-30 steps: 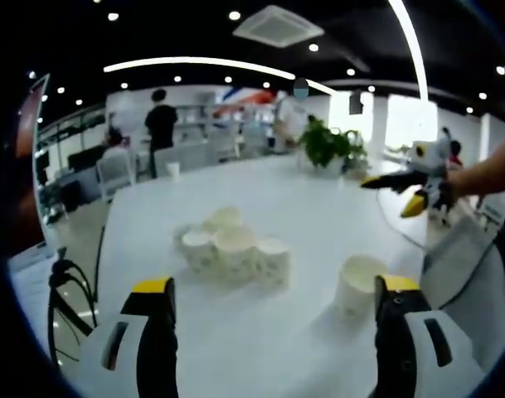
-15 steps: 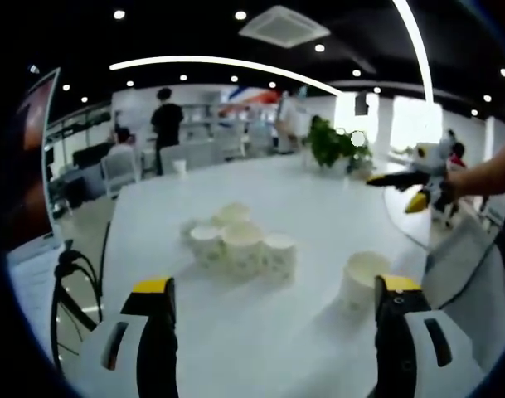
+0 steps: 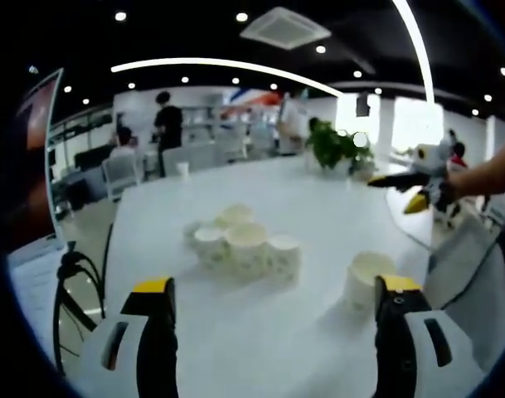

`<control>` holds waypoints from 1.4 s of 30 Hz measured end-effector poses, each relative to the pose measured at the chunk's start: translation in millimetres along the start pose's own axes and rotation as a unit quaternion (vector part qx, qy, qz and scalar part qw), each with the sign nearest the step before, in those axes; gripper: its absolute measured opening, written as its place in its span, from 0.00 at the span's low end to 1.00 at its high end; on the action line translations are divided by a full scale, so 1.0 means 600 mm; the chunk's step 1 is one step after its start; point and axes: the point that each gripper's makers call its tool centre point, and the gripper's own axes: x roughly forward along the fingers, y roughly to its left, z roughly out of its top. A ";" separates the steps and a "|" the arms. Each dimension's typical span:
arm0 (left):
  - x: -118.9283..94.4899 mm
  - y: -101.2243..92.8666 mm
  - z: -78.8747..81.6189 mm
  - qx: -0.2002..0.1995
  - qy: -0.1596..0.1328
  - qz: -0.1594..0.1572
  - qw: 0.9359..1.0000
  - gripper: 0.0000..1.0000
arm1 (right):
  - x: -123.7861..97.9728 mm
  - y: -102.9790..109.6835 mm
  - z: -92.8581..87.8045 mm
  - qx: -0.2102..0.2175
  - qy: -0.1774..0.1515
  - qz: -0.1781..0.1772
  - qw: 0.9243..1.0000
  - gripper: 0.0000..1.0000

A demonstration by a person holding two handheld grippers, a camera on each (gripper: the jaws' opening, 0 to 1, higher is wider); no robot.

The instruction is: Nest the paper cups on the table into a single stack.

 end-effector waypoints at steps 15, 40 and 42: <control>-0.015 0.008 -0.009 -0.005 0.007 0.009 1.000 0.98 | 0.059 -0.011 -0.007 -0.013 -0.007 0.010 1.000 1.00; -0.020 0.005 -0.018 -0.008 0.013 0.014 1.000 0.98 | 0.165 0.007 -0.019 -0.036 -0.002 0.064 0.997 0.93; -0.020 0.007 -0.018 -0.009 0.012 0.015 1.000 0.98 | 0.173 0.011 -0.019 -0.036 -0.003 0.070 0.997 0.92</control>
